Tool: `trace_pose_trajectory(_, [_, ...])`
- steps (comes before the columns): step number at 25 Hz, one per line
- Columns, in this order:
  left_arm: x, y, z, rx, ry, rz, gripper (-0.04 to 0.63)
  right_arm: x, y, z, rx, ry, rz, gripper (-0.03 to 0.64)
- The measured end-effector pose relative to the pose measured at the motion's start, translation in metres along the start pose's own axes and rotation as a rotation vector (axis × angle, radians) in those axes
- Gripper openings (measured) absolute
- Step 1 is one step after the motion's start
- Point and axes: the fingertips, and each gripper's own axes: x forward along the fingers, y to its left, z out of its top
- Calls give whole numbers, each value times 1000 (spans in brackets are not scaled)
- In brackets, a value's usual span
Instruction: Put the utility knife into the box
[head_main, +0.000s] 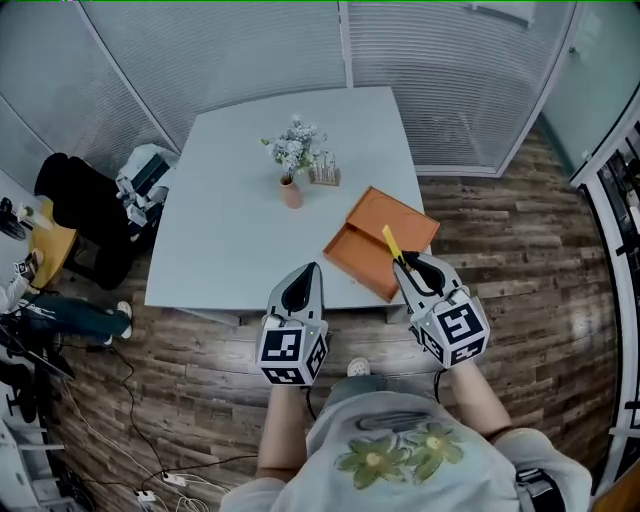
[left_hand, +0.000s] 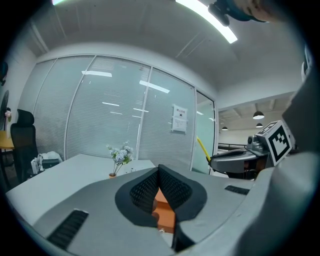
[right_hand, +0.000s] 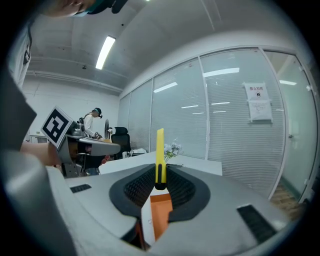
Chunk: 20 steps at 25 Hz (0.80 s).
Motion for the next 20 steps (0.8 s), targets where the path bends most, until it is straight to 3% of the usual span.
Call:
trace_pose_trajectory(6, [18,25,-11,-23,31,-16,0,25,-3,-3,7,27,-23,71])
trace_pose_trajectory(20, [47,21,-41,-44,97,-57,0,45,-13,-34,-55,132,12,71])
